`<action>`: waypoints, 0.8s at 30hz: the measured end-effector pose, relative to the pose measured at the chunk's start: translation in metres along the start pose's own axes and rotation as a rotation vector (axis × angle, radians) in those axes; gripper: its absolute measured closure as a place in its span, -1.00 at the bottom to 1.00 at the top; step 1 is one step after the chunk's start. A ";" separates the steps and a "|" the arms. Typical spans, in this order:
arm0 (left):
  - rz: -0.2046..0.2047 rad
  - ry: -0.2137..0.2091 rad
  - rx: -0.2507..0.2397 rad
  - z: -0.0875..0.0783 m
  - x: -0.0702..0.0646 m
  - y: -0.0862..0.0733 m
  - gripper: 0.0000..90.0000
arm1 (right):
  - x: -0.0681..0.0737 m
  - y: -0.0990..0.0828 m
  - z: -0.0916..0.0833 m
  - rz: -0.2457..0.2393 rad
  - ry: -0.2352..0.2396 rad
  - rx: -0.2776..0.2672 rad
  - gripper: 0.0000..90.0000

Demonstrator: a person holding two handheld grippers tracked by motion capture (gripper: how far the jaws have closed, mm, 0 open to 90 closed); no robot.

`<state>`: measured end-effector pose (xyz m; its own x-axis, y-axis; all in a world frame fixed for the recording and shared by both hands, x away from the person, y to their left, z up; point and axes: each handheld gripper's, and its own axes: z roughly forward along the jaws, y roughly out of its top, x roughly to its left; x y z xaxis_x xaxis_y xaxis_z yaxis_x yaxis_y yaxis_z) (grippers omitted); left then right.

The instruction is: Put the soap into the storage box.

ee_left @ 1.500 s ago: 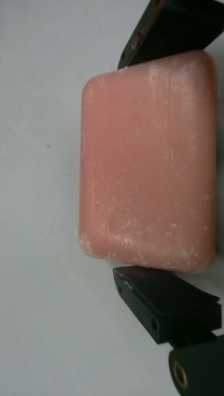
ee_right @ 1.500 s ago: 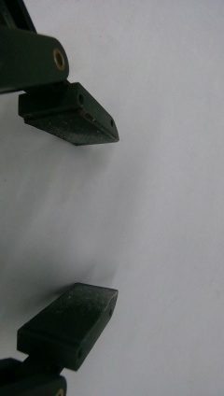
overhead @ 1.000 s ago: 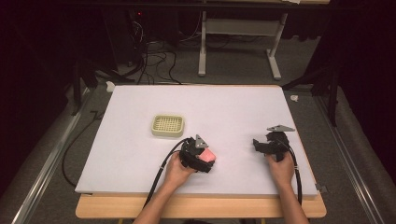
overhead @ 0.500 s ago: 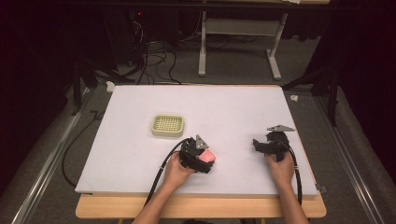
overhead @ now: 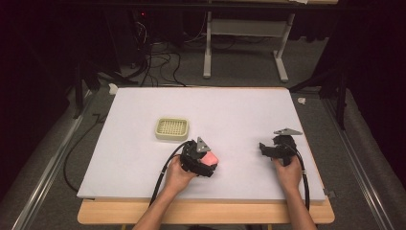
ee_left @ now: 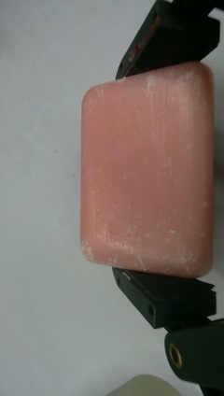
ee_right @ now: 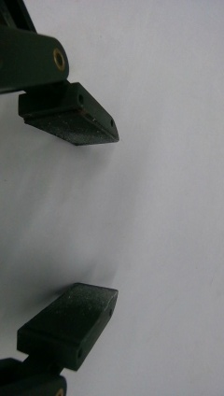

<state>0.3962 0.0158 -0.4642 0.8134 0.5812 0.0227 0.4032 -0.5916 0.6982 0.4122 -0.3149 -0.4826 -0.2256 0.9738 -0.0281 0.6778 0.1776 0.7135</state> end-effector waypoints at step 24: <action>-0.065 0.041 -0.030 -0.025 0.019 -0.008 -0.69 | 0.000 0.000 0.000 0.000 0.000 0.000 -0.52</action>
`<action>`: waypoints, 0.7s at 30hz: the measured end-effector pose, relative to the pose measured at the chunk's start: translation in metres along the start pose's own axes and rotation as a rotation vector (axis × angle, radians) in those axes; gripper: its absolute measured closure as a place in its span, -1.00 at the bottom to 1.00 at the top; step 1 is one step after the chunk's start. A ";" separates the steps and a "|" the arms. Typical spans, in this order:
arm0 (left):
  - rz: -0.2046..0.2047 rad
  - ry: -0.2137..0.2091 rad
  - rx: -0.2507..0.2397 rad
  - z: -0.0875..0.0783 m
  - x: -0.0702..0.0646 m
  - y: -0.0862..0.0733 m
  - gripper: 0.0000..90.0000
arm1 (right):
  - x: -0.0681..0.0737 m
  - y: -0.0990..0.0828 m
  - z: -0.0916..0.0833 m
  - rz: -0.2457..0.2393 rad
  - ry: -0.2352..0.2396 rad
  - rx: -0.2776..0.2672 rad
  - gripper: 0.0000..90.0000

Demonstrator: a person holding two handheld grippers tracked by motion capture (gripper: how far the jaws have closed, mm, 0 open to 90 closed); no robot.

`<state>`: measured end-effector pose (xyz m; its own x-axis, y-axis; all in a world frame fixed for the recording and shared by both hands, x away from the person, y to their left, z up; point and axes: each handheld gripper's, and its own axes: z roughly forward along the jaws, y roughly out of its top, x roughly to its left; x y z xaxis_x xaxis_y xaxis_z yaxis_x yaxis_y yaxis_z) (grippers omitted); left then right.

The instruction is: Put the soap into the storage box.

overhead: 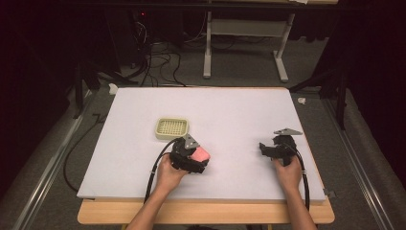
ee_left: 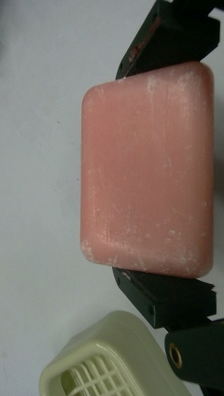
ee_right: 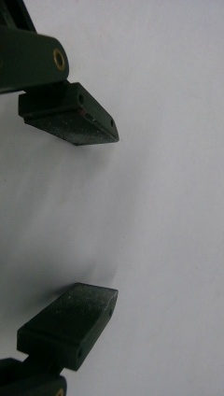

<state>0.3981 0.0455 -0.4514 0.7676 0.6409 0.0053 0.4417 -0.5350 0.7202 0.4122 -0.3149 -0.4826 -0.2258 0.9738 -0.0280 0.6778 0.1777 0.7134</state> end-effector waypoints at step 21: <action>-0.071 0.029 -0.020 -0.019 0.023 -0.005 -0.69 | 0.000 0.000 0.000 0.001 0.001 0.000 -0.52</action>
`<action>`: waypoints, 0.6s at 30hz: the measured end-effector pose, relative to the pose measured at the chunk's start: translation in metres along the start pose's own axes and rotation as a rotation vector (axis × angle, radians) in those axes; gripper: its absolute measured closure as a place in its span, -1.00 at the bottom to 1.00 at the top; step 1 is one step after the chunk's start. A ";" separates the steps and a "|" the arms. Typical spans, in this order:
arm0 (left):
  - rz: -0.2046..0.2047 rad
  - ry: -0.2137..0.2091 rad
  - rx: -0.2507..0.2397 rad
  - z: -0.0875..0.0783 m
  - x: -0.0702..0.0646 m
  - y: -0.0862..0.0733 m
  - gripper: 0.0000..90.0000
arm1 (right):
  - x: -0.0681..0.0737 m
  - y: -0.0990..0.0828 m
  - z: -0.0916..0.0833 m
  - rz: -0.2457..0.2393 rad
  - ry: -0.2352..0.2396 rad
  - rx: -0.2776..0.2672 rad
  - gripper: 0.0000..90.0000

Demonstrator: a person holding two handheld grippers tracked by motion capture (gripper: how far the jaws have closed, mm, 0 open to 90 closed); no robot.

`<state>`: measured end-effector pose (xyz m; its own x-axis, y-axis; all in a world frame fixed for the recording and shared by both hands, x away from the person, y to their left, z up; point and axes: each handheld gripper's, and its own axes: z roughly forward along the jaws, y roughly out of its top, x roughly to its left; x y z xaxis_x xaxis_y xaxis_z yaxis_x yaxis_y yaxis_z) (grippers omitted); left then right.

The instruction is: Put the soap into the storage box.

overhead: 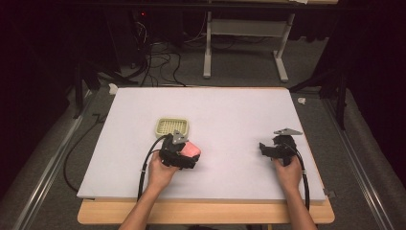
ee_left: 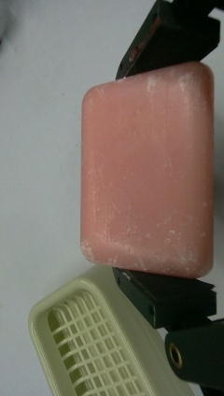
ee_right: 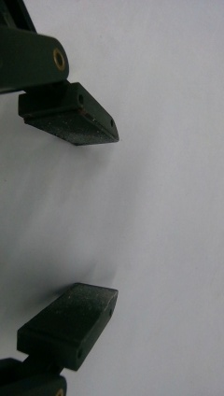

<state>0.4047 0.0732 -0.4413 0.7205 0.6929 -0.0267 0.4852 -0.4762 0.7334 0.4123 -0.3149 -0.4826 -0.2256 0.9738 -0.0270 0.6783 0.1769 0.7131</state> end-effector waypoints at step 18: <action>-0.068 0.038 -0.012 -0.007 0.020 0.000 -0.69 | 0.000 0.000 0.000 -0.001 0.000 0.000 -0.52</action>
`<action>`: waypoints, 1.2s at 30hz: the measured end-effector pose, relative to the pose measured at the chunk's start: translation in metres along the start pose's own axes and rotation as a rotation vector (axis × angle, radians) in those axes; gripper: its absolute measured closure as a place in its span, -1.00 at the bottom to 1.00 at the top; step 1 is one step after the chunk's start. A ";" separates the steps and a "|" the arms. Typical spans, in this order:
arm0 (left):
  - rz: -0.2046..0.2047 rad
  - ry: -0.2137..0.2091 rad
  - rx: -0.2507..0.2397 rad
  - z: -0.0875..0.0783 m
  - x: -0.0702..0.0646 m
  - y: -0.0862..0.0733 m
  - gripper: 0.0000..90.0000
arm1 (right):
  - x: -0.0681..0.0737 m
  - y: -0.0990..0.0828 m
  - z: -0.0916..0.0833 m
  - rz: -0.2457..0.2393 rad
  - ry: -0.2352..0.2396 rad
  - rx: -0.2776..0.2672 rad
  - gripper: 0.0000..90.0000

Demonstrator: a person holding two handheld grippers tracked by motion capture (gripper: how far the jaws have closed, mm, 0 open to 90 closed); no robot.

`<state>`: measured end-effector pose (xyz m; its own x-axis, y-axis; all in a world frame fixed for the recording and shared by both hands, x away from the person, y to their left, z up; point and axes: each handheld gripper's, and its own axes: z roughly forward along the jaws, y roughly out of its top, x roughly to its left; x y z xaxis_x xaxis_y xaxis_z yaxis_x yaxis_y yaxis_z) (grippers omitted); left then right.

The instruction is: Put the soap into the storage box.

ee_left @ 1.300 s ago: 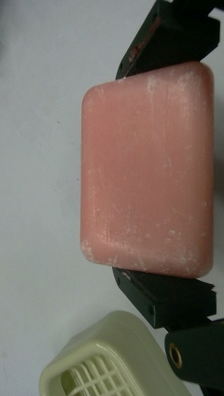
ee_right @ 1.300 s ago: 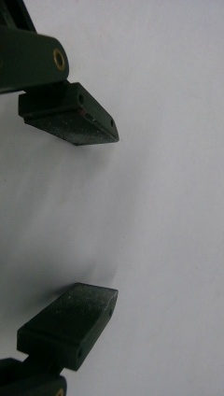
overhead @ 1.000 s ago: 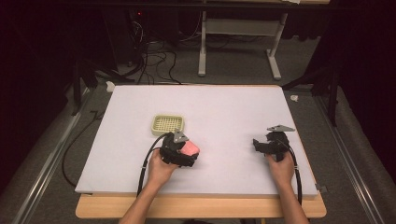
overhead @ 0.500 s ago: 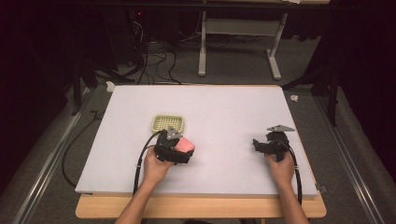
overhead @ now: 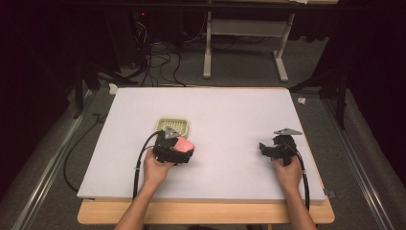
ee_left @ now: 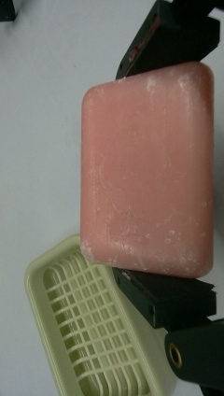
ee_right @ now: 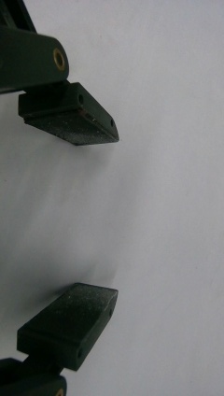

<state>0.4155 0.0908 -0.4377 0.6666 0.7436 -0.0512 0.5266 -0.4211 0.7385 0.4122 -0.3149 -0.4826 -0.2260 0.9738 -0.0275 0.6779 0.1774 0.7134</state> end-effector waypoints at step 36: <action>-0.091 0.112 -0.005 -0.010 0.038 0.015 -0.69 | 0.000 0.000 0.000 0.000 0.000 0.000 -0.52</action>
<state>0.4438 0.1182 -0.4213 0.5532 0.8319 -0.0431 0.5791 -0.3469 0.7377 0.4122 -0.3148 -0.4826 -0.2260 0.9737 -0.0280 0.6779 0.1779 0.7133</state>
